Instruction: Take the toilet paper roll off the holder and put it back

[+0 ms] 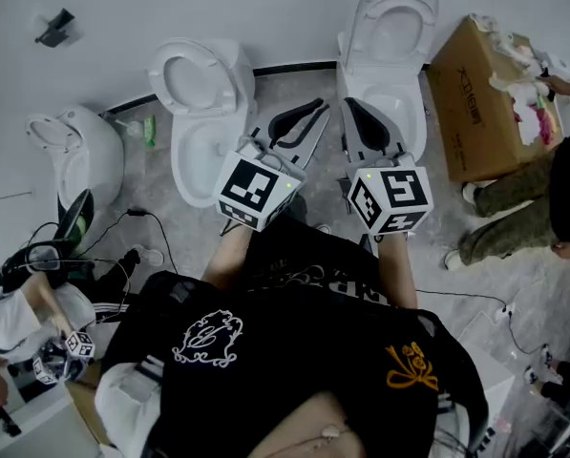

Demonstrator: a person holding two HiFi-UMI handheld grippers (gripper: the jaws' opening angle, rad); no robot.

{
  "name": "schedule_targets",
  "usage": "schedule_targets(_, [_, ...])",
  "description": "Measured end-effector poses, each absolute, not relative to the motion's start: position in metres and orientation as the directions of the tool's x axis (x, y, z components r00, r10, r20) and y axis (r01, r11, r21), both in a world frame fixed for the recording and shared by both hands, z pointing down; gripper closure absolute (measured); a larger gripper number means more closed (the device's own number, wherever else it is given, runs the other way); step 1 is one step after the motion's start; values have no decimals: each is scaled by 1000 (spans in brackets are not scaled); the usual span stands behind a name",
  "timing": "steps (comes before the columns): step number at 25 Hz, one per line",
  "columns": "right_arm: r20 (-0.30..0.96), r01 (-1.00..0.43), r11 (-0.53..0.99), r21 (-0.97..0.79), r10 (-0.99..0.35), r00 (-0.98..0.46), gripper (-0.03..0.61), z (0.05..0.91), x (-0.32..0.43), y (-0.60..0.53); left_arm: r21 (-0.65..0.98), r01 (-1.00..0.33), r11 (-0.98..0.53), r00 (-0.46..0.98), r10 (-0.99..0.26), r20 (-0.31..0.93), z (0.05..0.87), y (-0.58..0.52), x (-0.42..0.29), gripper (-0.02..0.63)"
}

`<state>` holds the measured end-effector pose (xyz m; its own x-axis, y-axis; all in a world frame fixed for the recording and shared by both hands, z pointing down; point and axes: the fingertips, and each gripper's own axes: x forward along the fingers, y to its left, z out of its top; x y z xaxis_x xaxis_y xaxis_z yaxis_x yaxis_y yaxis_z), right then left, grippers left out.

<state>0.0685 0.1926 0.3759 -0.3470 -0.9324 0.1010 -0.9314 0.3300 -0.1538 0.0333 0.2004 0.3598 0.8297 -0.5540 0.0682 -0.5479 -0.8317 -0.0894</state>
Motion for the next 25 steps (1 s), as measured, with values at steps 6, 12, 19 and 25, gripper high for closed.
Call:
schedule_targets(6, [106,-929,329,-168,-931,-349,565,380,70,195,-93,-555,-826,823,-562,78,361,203,34,566])
schedule_targets(12, [115,-924,333,-186,-927,-357,565,386,78,201,-83,-578,-812,807,-584,88,364,208,35,566])
schedule_targets(19, [126,-916,347,-201,-919,-375,563,392,77,193,-77,-597,-799,792,-602,103,367,202,32,566])
schedule_targets(25, [135,-914,352,-201,-914,-382,563,399,73,165,-73,-600,-797,789,-604,115,373,176,27,566])
